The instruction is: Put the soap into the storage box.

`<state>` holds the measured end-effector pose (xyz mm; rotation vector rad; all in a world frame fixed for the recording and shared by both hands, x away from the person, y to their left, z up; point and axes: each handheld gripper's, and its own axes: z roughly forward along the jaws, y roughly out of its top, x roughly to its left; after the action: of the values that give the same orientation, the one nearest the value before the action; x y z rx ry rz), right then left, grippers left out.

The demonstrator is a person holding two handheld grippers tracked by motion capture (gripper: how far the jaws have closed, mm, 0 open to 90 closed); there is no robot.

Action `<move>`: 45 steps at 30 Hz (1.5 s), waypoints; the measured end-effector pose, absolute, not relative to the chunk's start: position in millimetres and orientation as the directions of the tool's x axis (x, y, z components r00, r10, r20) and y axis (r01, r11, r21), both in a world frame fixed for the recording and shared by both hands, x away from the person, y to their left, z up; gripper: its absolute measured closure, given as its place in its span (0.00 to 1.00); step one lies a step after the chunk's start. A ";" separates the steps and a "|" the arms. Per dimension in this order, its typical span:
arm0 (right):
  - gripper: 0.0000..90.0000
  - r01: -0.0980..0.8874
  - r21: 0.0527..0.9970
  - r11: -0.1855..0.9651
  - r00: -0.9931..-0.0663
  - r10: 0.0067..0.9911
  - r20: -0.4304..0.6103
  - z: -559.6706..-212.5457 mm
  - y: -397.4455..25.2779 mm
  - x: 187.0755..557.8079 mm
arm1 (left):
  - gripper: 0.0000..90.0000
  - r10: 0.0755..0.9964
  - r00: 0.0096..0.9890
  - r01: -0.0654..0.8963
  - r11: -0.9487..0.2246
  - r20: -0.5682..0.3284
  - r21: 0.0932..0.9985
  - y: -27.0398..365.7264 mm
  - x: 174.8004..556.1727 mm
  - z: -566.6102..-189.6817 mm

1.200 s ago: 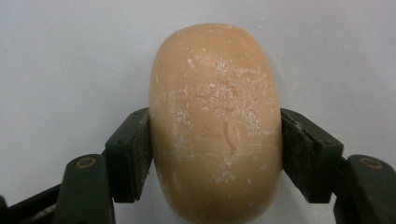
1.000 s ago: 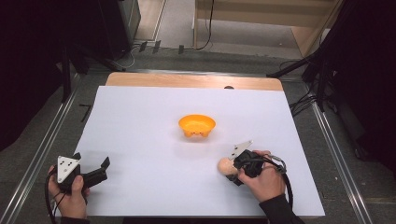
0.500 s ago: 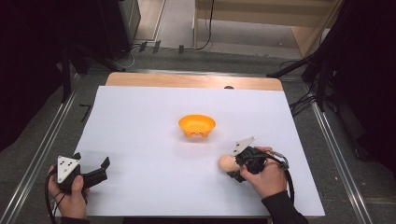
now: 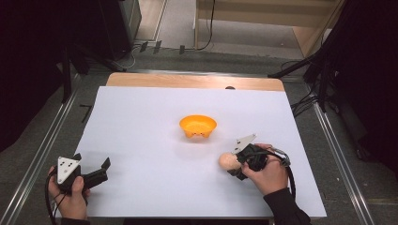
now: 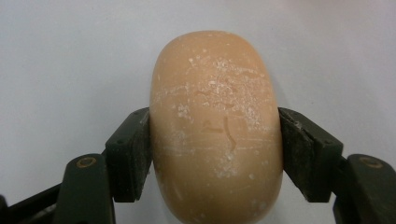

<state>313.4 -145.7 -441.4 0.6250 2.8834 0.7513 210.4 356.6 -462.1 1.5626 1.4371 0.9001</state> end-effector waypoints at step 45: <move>0.36 0.231 0.526 0.819 -0.957 0.287 -0.028 -411.3 -124.4 353.5 | 0.00 0.994 0.103 0.415 -0.020 -0.025 0.910 357.3 210.1 -462.1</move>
<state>353.5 -124.4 -411.3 0.4136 2.8947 0.8161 210.1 357.3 -462.1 1.5620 1.4315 0.8931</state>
